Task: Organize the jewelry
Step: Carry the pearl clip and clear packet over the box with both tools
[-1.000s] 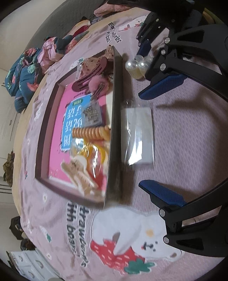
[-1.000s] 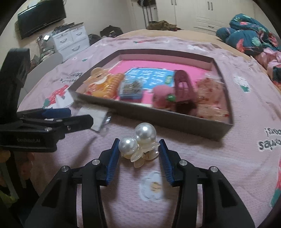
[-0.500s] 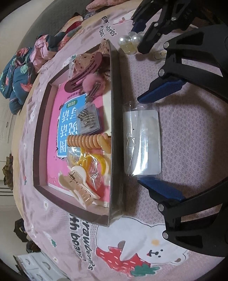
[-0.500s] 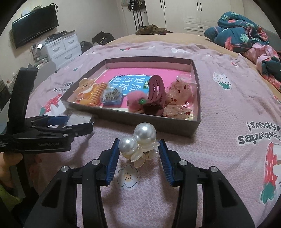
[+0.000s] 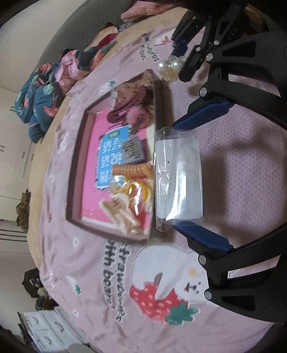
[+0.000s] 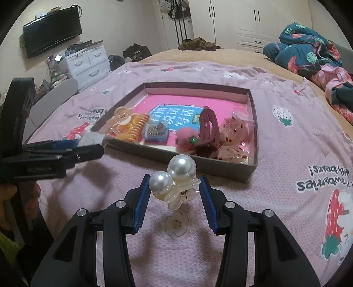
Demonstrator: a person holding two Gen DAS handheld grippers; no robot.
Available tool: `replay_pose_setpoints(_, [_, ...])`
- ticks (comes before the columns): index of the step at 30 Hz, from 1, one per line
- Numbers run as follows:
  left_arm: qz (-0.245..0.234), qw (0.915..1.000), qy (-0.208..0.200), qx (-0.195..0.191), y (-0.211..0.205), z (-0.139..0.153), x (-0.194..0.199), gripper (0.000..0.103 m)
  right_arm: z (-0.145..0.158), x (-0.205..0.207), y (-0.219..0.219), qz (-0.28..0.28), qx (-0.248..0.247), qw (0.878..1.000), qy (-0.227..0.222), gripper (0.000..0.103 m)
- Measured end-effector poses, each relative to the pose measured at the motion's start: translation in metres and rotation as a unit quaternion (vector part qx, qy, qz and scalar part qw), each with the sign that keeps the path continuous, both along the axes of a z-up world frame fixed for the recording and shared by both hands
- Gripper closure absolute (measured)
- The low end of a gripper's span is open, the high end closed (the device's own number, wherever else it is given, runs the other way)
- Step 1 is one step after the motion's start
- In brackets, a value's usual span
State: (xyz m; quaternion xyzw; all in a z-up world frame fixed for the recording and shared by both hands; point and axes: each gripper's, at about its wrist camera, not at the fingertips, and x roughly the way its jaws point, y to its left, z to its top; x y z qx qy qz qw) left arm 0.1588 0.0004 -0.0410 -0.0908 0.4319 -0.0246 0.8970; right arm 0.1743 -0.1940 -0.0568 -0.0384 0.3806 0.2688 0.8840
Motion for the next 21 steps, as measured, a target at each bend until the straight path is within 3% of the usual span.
replay_pose_setpoints(9, [0.011, 0.9996, -0.024, 0.007, 0.012, 0.024, 0.008, 0.028, 0.017, 0.01, 0.012, 0.008, -0.001, 1.0, -0.021, 0.06])
replay_pose_setpoints(21, [0.008, 0.9994, -0.033, 0.011, 0.013, 0.035, 0.039, 0.028, 0.035, 0.043, 0.016, -0.003, -0.002, 0.999, -0.044, 0.06])
